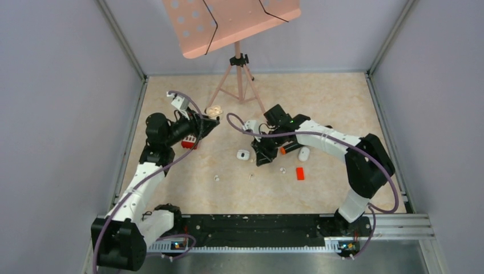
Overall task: Insert the wireless bluetooth earbuds into the charging case
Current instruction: Pick up the earbud from the center of the board.
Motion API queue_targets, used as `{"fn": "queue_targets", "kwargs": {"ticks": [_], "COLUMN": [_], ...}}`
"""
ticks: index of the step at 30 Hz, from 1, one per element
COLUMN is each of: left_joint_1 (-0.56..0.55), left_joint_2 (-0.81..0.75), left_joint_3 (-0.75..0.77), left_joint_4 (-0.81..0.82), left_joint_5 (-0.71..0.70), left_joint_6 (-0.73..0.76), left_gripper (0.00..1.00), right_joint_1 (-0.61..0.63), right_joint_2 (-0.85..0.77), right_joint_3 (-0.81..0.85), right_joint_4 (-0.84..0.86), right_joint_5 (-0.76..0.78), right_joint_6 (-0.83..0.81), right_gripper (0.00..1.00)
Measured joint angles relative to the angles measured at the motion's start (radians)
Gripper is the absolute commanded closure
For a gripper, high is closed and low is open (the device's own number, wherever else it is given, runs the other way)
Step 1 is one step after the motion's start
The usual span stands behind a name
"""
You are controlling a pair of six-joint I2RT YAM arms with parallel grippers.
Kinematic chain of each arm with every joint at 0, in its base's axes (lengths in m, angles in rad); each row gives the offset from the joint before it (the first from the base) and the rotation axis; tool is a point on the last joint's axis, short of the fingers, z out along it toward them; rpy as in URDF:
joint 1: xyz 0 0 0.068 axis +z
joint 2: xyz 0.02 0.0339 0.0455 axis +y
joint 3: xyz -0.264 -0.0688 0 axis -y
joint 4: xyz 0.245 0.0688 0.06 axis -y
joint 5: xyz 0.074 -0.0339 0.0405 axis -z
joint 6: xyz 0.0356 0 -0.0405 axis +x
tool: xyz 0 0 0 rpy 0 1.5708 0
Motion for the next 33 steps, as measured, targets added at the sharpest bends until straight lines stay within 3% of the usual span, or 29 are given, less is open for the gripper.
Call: {"fn": "queue_targets", "kwargs": {"ticks": [9, 17, 23, 33], "left_joint_1": [0.048, 0.078, 0.084, 0.085], "left_joint_2": [-0.025, -0.045, -0.047, -0.047], "left_joint_3": [-0.006, -0.006, -0.006, -0.006], "left_joint_4": [-0.072, -0.126, -0.153, -0.171], "left_joint_5": [-0.023, -0.027, -0.026, -0.026], "left_joint_6": [-0.005, 0.002, 0.006, 0.006], "left_gripper": [1.0, 1.0, 1.0, 1.0], "right_joint_1": [0.077, 0.16, 0.162, 0.166], "right_joint_2": [0.0, -0.076, -0.086, -0.077], "right_joint_3": [-0.143, -0.345, -0.376, -0.383], "right_joint_4": [0.143, 0.362, 0.491, 0.549], "right_joint_5": [-0.023, 0.079, 0.14, 0.141], "right_joint_6": [-0.182, -0.198, -0.201, -0.251], "right_gripper": [0.65, 0.64, 0.64, 0.63]}}
